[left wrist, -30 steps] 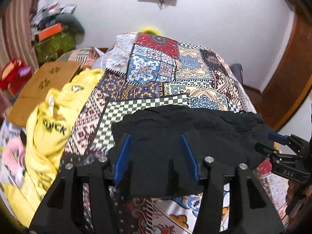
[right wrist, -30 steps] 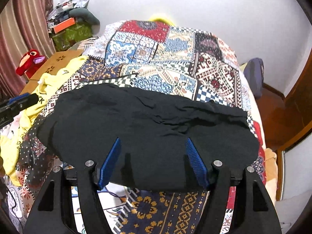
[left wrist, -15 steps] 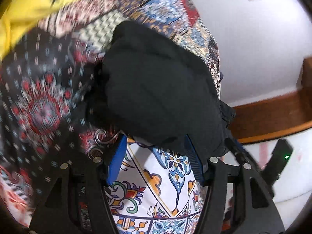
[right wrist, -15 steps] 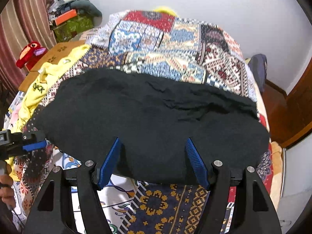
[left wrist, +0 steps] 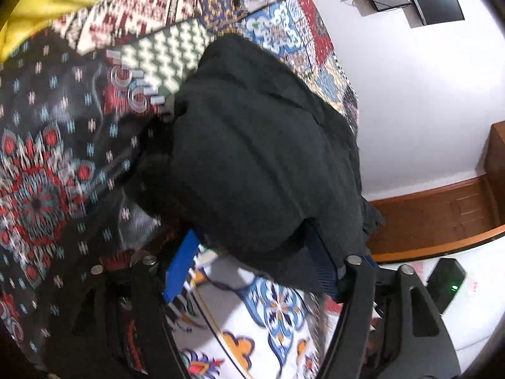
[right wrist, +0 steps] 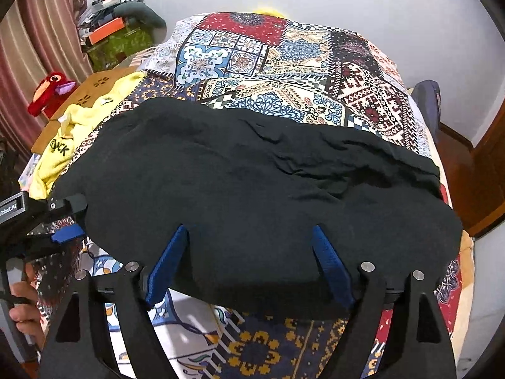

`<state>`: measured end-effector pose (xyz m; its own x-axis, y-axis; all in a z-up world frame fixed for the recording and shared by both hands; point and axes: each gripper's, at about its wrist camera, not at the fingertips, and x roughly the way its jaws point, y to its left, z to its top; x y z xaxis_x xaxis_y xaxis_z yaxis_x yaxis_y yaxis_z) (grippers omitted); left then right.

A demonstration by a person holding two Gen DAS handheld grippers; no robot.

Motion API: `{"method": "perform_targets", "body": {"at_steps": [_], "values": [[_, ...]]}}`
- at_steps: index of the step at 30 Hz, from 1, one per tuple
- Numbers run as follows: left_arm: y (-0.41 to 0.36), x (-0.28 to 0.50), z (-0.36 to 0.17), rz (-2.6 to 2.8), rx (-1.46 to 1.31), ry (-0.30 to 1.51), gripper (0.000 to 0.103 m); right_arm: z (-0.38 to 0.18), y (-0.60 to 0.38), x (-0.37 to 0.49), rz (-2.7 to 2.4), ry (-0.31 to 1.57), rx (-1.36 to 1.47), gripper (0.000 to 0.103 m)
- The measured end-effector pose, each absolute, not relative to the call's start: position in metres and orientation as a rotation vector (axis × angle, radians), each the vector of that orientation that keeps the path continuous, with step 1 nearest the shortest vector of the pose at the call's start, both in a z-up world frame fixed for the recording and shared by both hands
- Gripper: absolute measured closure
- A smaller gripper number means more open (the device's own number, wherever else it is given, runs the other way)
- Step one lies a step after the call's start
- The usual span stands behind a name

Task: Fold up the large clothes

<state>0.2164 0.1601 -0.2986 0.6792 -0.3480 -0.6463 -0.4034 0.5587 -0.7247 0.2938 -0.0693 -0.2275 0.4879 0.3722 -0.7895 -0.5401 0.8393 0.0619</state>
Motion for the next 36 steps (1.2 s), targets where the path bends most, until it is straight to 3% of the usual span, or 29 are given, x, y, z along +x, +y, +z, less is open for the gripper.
{"method": "perform_targets", "body": {"at_steps": [8,17,19,21,23,24,27,36], "values": [[0.178,0.255,-0.31,0.103,-1.082,0.807,0.011,-0.23,-0.066,0.306,0.565,0.917,-0.16,0.021],[0.194,0.292,-0.336,0.108,-1.173,0.801,0.009,-0.231,-0.07,0.308,0.583,0.923,-0.131,0.021],[0.195,0.295,-0.336,0.117,-1.178,0.787,0.016,-0.23,-0.07,0.31,0.582,0.928,-0.124,0.021],[0.196,0.299,-0.331,0.14,-1.137,0.769,0.04,-0.227,-0.071,0.31,0.575,0.936,-0.114,0.021],[0.195,0.302,-0.317,0.142,-1.043,0.758,0.058,-0.225,-0.073,0.309,0.567,0.945,-0.114,0.024],[0.196,0.305,-0.314,0.143,-1.015,0.758,0.063,-0.223,-0.073,0.309,0.562,0.951,-0.114,0.024],[0.197,0.305,-0.295,0.147,-0.931,0.752,0.072,-0.218,-0.077,0.307,0.548,0.963,-0.1,0.024],[0.211,0.251,-0.213,0.273,-0.71,0.606,0.078,-0.186,-0.057,0.291,0.576,0.912,-0.051,0.024]]}}
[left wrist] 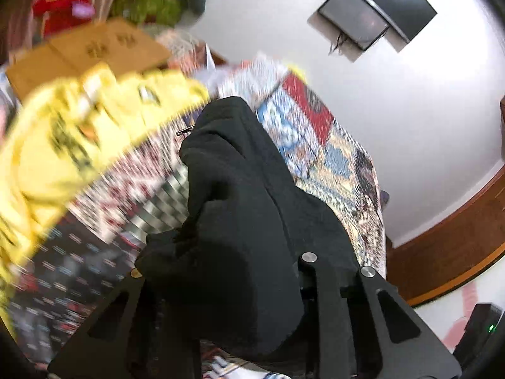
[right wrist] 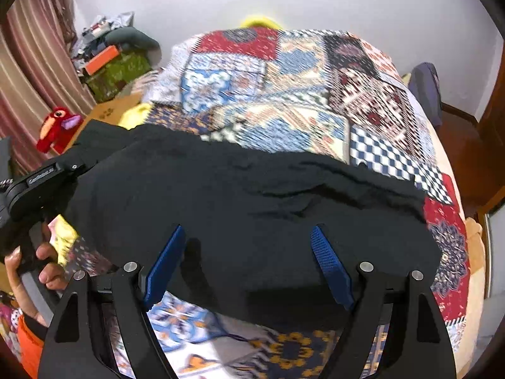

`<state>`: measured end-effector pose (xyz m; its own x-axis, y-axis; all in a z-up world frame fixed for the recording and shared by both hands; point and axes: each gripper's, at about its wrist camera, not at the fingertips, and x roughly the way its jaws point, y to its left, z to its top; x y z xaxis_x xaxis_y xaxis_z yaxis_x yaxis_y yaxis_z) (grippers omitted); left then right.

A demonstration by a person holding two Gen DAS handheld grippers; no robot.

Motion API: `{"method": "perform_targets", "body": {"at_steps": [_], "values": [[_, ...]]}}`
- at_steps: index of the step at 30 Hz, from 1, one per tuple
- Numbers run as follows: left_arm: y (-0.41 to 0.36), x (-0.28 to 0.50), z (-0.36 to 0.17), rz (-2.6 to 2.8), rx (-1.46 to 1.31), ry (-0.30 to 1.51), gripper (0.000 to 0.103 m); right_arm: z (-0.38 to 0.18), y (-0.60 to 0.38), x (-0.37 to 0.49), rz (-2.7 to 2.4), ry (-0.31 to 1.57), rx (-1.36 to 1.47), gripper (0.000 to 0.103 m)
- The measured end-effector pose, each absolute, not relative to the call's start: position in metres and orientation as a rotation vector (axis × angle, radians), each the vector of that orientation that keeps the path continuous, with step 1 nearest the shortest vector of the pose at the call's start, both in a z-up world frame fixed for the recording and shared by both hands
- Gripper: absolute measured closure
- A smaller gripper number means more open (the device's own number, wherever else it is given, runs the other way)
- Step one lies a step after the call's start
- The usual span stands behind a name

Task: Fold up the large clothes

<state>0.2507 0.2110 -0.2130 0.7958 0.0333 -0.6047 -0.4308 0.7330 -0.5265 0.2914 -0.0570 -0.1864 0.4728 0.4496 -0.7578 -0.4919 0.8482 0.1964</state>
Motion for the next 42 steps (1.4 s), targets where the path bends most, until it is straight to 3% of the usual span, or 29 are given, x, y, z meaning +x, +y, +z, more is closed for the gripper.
{"method": "perform_targets", "body": {"at_steps": [7,17,23,29,34,42], "values": [[0.223,0.227,-0.18,0.379,-0.521,0.553,0.079,-0.183,0.0,0.273,0.658,0.87,-0.082,0.024],[0.178,0.23,-0.175,0.392,-0.235,0.56,0.079,-0.241,0.051,0.271,0.713,0.981,-0.199,0.021],[0.155,0.24,-0.16,0.36,-0.136,0.55,0.079,-0.229,0.027,0.28,0.759,1.024,-0.139,0.024],[0.137,0.247,-0.156,0.364,-0.055,0.567,0.079,-0.208,-0.051,0.282,0.646,0.948,-0.054,0.024],[0.126,0.25,-0.15,0.363,-0.036,0.573,0.079,-0.237,-0.112,0.293,0.476,0.985,-0.059,0.023],[0.073,0.262,-0.125,0.283,0.045,0.538,0.08,-0.258,-0.114,0.291,0.474,0.984,-0.085,0.021]]}}
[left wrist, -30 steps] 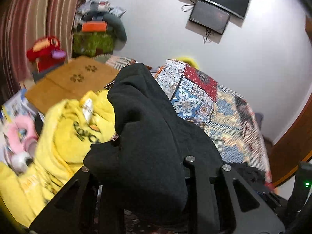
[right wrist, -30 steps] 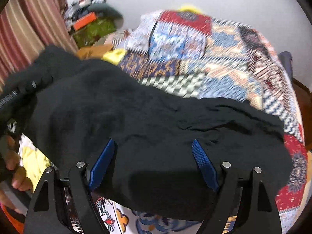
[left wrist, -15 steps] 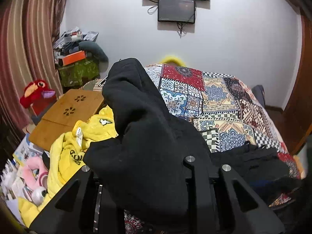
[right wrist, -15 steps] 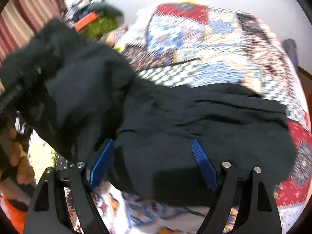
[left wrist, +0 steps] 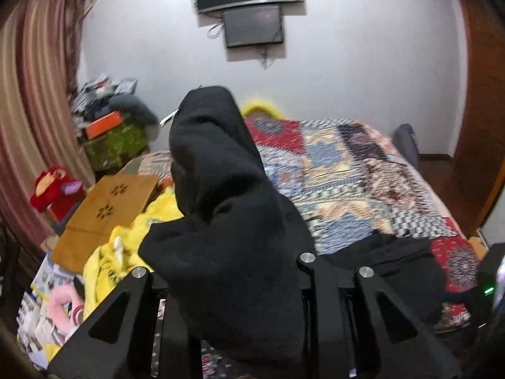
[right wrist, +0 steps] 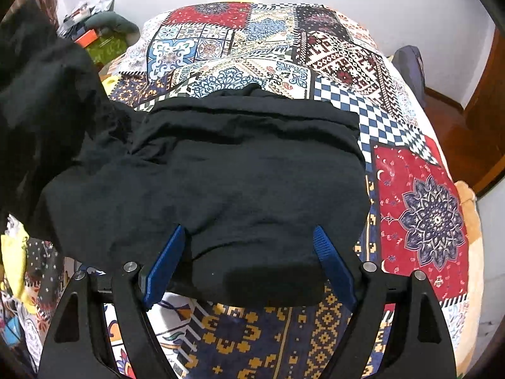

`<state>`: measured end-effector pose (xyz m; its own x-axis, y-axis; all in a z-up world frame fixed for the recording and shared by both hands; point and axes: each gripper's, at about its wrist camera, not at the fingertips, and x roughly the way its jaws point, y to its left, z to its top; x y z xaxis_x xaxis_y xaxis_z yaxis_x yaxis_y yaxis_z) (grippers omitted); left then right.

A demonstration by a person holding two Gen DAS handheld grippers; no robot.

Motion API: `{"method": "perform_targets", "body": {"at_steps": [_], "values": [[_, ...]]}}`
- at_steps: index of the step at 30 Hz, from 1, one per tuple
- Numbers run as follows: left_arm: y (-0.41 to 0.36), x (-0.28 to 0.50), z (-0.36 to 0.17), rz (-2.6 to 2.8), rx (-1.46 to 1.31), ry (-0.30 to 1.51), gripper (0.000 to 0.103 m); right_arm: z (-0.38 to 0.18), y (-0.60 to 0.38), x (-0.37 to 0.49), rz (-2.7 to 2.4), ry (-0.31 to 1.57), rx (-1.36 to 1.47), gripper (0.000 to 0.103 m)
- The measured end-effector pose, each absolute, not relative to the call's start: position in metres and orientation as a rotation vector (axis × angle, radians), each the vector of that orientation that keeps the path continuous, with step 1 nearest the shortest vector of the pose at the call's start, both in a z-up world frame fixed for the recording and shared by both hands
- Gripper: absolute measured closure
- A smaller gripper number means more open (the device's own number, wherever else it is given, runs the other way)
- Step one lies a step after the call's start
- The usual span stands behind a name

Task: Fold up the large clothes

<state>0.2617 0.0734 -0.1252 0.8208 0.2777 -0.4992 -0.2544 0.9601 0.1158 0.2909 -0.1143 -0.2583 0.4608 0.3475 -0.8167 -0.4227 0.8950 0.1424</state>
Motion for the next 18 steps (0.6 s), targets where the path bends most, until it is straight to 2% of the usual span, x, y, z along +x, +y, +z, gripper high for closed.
{"method": "perform_targets", "body": {"at_steps": [8,18], "values": [[-0.006,0.29,-0.108,0.07,0.039,0.549,0.08,-0.268,-0.126,0.304,0.512,1.031,0.028,0.021],[-0.055,0.327,-0.131,-0.171,-0.058,0.746,0.081,-0.268,-0.127,0.302,0.532,1.019,0.016,0.021]]}}
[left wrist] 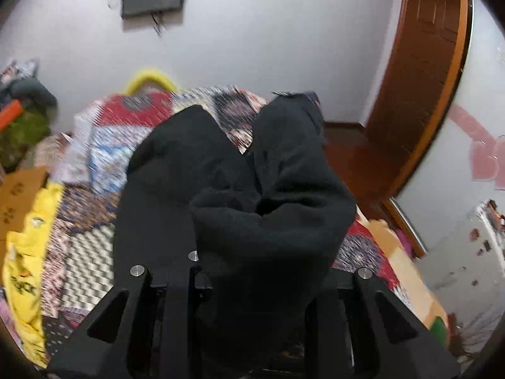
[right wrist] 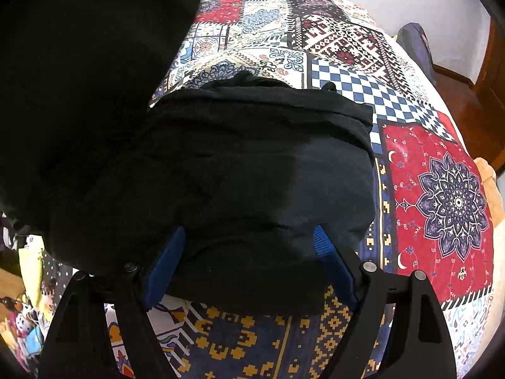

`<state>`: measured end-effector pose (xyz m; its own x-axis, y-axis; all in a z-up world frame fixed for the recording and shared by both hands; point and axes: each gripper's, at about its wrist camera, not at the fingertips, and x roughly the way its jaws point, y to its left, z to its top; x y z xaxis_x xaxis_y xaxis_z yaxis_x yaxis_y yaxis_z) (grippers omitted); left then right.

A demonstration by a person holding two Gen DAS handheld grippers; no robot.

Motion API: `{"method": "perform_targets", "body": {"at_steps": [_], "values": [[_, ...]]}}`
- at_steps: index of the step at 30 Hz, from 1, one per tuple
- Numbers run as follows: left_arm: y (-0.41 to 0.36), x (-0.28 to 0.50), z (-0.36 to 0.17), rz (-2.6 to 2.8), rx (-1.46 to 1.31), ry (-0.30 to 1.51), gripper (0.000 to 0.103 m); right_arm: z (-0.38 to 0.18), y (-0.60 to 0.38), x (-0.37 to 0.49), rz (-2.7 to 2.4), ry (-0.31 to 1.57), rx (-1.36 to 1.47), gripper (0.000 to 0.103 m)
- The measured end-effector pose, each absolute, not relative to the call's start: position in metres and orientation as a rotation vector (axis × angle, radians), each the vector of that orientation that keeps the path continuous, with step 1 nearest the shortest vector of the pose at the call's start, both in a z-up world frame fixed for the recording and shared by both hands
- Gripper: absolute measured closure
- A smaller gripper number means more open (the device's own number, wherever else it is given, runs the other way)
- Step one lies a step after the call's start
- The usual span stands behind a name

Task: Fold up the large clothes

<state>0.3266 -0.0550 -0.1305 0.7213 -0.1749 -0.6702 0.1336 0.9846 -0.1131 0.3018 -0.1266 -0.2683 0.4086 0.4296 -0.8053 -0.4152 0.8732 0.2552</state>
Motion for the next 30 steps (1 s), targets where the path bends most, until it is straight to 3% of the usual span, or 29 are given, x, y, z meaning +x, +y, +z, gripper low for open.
{"method": "perform_targets", "body": {"at_steps": [8,17,30], "values": [[-0.068,0.321,-0.149,-0.226,-0.012,0.811,0.081,-0.253,-0.188,0.29,0.541,1.023,0.119,0.024],[-0.086,0.322,-0.178,-0.289,-0.02,0.9,0.081,-0.289,-0.216,0.308,0.439,1.111,0.186,0.024],[-0.114,0.305,-0.232,-0.348,0.051,0.979,0.081,-0.277,-0.265,0.296,0.328,1.107,0.114,0.024]]}}
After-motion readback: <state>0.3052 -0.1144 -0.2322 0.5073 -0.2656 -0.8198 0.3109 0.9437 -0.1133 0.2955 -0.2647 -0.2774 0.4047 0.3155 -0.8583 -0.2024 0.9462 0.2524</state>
